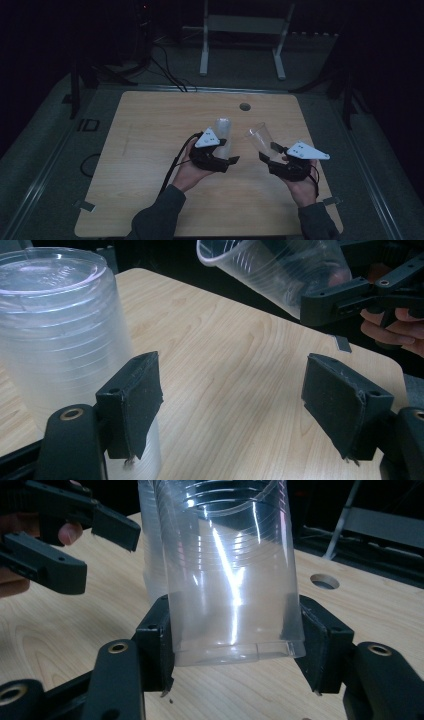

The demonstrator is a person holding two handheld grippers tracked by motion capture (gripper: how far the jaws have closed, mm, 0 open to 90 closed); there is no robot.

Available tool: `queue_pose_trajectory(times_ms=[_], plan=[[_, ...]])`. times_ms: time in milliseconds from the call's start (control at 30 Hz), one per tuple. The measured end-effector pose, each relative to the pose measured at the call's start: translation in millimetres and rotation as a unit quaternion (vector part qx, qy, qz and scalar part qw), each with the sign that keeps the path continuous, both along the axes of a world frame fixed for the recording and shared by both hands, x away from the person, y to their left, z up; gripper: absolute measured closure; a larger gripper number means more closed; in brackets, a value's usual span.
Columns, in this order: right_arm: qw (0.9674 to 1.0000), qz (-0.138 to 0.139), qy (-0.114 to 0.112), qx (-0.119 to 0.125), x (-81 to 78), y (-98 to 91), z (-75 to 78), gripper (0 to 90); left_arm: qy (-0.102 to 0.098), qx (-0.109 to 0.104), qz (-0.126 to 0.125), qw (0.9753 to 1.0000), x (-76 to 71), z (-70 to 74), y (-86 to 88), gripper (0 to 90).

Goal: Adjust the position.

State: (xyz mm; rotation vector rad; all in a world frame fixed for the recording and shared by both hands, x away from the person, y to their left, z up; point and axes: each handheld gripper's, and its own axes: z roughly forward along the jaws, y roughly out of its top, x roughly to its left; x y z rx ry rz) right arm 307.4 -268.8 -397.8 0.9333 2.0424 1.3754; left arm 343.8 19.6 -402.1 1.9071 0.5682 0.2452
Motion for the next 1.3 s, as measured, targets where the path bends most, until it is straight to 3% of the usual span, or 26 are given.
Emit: queue_pose_trajectory(times_ms=[167,367,500,733,1033,1300], plan=[[1.0,-0.002,-0.006,0.007,-0.6,1.2,-0.3,41.3,0.004,-0.005,-0.002,1.0,0.3,0.4,-1.1,24.0],[0.9995,-0.011,-0.017,0.024,-1.4,3.4,-1.3,41.4,0.012,-0.024,-0.002,0.9996,1.1,4.4,0.0,24.0],[0.9992,-0.013,-0.031,0.019,-3.4,8.0,-1.4,41.4,0.018,-0.033,-0.002,0.9993,2.4,6.8,0.3,24.0],[0.999,-0.013,-0.037,0.024,-5.0,12.4,-3.3,41.5,0.02,-0.034,0.001,0.9992,3.4,8.4,-2.4,24.1],[0.9989,-0.01,-0.038,0.023,-7.5,13.2,-5.3,41.5,0.031,-0.051,-0.006,0.9982,5.1,13.2,-8.9,23.9],[0.998,-0.009,-0.052,0.033,-9.6,14.5,-4.4,41.5,0.048,-0.062,-0.013,0.9968,7.0,15.7,-14.0,19.6]])
